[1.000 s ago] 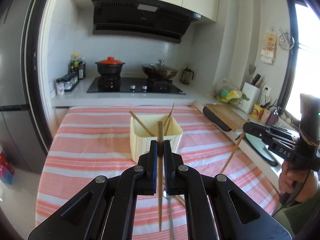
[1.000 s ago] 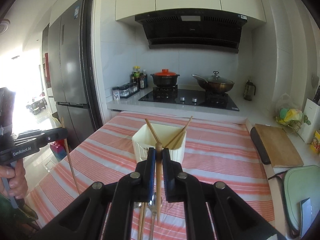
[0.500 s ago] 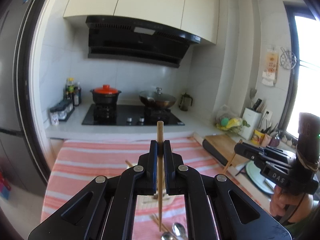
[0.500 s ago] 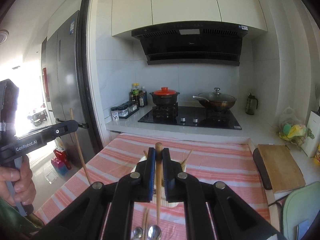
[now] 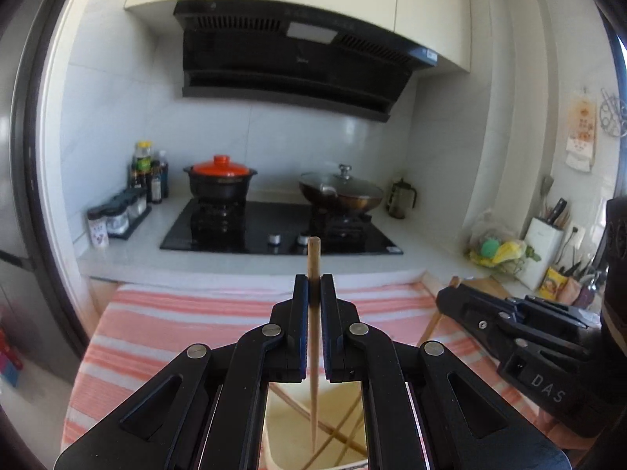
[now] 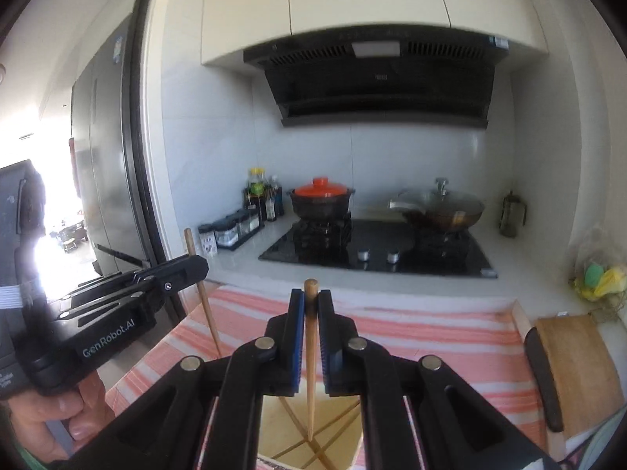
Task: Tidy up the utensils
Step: 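Lower the left chopstick into the cream box while the right gripper drops its chopstick, then open both grippers and move them back over the spoons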
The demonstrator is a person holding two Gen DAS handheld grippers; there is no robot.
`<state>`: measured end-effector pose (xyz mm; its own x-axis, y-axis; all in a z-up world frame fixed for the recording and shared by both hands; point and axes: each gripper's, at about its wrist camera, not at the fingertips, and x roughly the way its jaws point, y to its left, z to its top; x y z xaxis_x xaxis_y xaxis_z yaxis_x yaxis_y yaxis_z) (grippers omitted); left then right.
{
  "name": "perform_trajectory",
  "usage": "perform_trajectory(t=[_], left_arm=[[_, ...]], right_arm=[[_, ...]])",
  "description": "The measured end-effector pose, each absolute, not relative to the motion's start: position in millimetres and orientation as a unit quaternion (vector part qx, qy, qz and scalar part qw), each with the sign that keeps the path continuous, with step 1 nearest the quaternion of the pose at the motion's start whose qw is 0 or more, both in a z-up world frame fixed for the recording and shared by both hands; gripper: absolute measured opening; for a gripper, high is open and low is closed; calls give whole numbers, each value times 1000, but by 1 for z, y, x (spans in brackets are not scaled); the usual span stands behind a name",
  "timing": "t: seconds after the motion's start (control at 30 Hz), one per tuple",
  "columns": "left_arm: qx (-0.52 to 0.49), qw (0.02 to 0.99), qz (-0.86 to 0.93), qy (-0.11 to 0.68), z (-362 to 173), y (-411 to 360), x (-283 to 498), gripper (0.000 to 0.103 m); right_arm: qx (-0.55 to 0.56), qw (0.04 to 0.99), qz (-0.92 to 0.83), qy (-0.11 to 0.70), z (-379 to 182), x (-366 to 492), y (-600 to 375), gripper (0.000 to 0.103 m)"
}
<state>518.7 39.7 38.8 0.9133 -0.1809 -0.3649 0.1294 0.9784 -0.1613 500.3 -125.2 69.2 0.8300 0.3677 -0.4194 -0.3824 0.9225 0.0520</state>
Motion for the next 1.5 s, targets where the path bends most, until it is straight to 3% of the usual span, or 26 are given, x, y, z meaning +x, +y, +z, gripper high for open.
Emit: perform_trajectory(t=[0.2,0.23,0.27,0.37,0.47,0.53,0.67,0.83,1.07,1.23,1.5], left_arm=[[-74,953,-74,286,-24,37,559,6],[-75,949,-73,299,-31,36,561,14],[-77,946,-75,307,-35,36,561,27],[-76,946,-78,304,-33,40,548,47],[-69,948,-80,302,-23,48,521,65],[-64,944,-87,311,-22,55,493,71],[-22,927,-117,356,-39,64,420,80],[32,912,-114,393,-84,65,326,84],[4,901,-95,422,-137,53,249,84],[-33,900,-98,423,-145,43,229,84],[-18,908,-77,411,-134,38,213,87]], right_arm=[[-33,924,199,325,-3,547,-109,8],[-31,920,197,336,-11,550,-108,8],[-29,919,194,343,-17,553,-108,14],[-18,925,188,330,-16,544,-115,31],[-20,933,190,305,1,519,-125,32],[-32,938,190,290,12,494,-130,32],[-67,937,196,280,14,422,-151,43],[-98,934,169,298,-23,320,-183,43],[-99,922,105,359,-102,212,-217,43],[-94,915,91,382,-137,182,-226,43],[-74,927,113,351,-132,161,-214,43]])
